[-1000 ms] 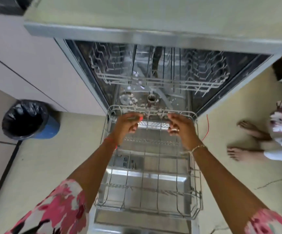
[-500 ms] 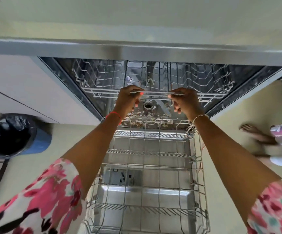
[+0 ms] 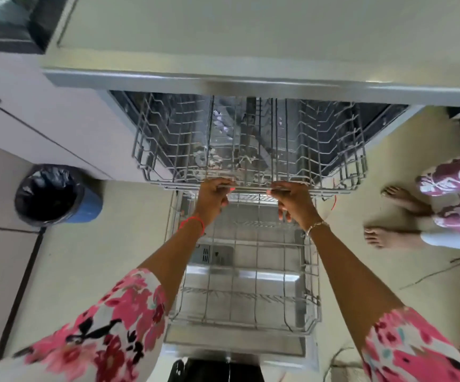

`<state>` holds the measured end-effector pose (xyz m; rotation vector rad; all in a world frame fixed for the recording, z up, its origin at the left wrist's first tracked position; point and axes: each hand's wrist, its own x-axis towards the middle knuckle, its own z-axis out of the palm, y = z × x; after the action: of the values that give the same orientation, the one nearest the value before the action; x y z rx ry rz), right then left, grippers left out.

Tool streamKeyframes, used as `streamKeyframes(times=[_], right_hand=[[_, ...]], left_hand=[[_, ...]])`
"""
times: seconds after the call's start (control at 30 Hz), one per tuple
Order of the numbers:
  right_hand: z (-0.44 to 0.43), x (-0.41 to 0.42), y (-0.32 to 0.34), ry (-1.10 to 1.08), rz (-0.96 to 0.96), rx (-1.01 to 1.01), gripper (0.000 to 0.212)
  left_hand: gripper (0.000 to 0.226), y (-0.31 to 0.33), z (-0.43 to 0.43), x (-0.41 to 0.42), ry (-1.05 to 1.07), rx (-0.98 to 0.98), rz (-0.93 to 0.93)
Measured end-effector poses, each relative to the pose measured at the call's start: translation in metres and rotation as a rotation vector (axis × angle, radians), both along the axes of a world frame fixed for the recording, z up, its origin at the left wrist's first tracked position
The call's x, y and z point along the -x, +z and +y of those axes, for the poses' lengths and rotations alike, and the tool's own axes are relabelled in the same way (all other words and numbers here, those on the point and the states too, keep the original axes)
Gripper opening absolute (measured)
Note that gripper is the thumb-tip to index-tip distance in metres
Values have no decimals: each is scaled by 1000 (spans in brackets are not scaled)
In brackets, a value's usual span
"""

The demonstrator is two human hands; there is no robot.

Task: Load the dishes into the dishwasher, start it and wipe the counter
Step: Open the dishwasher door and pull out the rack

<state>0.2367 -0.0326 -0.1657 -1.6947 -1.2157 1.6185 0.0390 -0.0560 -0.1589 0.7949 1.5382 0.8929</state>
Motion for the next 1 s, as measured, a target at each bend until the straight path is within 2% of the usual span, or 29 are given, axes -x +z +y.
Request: streamKeyframes(times=[0.17,0.27,0.4,0.53,0.6,0.73,1.0], right_hand=[[-94,-1,12,-93,36,93,19],[-154,-4,8,-123,57,91,18],[-225,-10,-5,-166,29,153,17],[-278,-12,-1,-202,35,261,18],[-294,-14,2,-220,46,280,20],[-303,-17,6,-246,61,285,20],[-310,-9,15,-259,37,239,15]], left_hand=[[22,4,-94,-2,126,113,-180],[33,6,-149,-6,130,134,-181],[28,20,-214,-13,116,268,-233],[20,20,-265,-15,114,330,-184],[19,18,-283,-19,125,336,-185],[31,14,-295,-29,166,293,-143],[26,13,-300,-24,89,248,-37]])
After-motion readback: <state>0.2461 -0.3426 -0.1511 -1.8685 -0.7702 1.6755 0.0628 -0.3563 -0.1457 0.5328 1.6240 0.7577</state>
